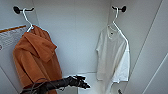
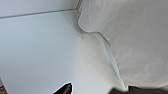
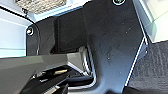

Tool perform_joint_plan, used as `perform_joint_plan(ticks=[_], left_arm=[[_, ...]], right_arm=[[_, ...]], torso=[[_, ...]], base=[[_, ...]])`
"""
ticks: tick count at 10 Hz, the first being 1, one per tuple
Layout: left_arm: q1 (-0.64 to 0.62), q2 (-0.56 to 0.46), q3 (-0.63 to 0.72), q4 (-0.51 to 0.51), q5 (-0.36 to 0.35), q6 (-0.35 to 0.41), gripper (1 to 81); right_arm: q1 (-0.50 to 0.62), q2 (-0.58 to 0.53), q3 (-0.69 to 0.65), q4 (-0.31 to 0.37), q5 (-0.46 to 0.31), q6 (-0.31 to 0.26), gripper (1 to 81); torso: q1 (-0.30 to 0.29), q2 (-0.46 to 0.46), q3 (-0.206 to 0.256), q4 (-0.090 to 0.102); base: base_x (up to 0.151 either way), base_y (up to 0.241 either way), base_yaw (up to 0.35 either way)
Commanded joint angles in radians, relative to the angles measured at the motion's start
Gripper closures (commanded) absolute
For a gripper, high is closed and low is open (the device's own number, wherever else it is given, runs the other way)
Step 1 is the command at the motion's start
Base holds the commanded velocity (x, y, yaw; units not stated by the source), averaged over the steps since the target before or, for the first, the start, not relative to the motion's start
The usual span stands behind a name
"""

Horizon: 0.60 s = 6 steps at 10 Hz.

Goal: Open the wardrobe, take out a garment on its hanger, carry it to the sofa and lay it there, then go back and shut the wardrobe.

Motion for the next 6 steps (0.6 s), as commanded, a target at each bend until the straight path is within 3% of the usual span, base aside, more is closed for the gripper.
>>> perform_joint_plan(ticks=[1,4,6], left_arm=[[-0.287,0.024,-0.012,-0.012,0.067,-0.11,1.0],[-0.43,0.007,0.089,-0.012,0.058,-0.298,1.0],[-0.532,0.019,0.114,-0.017,0.059,-0.375,1.0]], right_arm=[[0.035,0.001,0.004,0.006,-0.054,0.004,1.0],[0.035,0.007,0.009,0.003,-0.054,0.006,1.0],[0.038,0.01,0.009,0.003,-0.054,0.006,1.0]], torso=[[0.0,0.0,0.0,0.0],[0.0,0.0,0.0,0.0],[0.0,0.0,-0.001,0.0]], base=[[0.0,0.0,0.0],[0.0,0.0,0.0],[0.0,0.0,0.0]])
